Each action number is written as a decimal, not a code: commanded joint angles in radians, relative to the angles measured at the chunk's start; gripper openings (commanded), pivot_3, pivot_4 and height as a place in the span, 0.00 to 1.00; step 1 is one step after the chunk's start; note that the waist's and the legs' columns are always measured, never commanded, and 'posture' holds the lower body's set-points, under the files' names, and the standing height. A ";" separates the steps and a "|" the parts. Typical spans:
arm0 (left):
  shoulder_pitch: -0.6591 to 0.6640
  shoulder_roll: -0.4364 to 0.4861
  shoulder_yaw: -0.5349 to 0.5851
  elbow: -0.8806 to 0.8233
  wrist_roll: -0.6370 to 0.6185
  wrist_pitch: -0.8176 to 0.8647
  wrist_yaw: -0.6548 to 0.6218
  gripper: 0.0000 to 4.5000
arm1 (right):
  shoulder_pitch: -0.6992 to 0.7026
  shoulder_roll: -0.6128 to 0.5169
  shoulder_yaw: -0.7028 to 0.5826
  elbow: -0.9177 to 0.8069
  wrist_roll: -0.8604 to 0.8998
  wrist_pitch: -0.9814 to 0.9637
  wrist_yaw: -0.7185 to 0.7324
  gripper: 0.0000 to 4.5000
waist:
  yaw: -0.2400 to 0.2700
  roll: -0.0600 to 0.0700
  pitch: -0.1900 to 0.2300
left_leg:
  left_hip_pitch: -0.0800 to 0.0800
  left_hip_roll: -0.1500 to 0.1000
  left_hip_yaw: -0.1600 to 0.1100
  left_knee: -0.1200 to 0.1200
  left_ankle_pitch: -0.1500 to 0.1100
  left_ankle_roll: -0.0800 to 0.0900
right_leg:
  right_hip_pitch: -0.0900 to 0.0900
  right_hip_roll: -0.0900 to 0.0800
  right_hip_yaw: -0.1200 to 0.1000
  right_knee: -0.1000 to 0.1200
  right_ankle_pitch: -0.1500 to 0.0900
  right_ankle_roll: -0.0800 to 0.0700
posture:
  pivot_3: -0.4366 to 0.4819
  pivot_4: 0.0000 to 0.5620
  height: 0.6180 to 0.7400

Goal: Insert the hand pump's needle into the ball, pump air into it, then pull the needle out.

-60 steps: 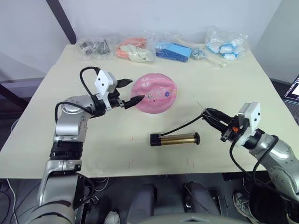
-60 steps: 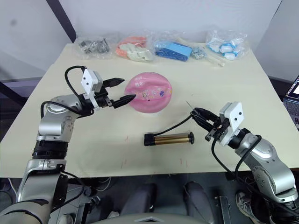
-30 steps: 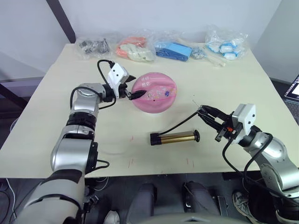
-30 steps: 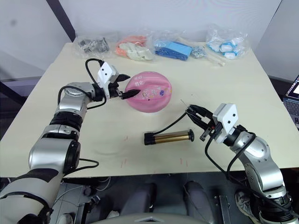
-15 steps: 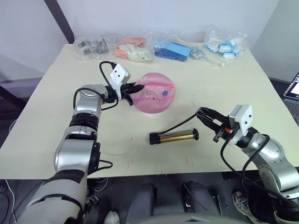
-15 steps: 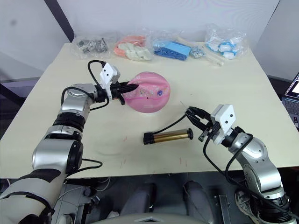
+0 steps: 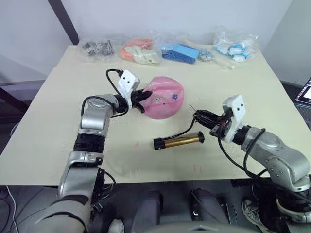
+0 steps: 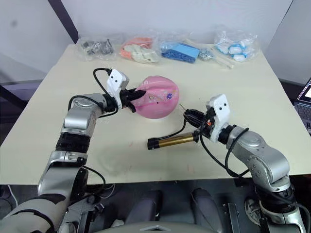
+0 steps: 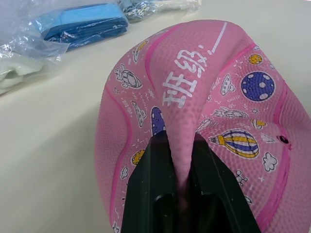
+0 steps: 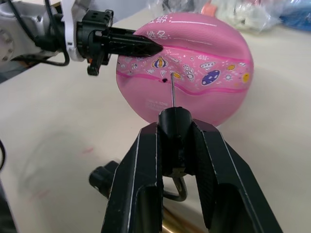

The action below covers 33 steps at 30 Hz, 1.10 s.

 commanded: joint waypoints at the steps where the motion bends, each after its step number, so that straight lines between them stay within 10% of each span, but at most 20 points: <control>1: 0.021 -0.008 -0.003 -0.090 -0.010 0.063 0.040 0.01 | -0.101 0.008 -0.029 0.021 0.078 0.190 -0.062 0.07 | 0.000 0.000 0.000 | 0.000 0.000 0.000 0.000 0.000 0.000 | 0.000 0.000 0.000 0.000 0.000 0.000 | 0.48 0.27 1.00; 14: 0.066 -0.048 -0.017 -0.135 -0.011 0.078 0.109 0.01 | -0.469 0.233 -0.174 0.350 0.104 0.657 -0.198 0.07 | 0.002 0.001 -0.001 | 0.000 -0.001 0.000 0.000 0.000 0.000 | 0.000 -0.001 0.000 0.000 0.000 0.000 | 0.48 0.27 1.00; 33: 0.097 -0.062 -0.018 -0.115 -0.014 0.009 0.101 0.01 | -0.643 0.409 -0.389 0.769 0.353 0.674 -0.676 0.07 | 0.002 0.003 -0.002 | 0.001 -0.003 0.000 -0.001 0.000 0.000 | 0.000 -0.002 0.000 0.001 0.001 -0.001 | 0.48 0.27 1.00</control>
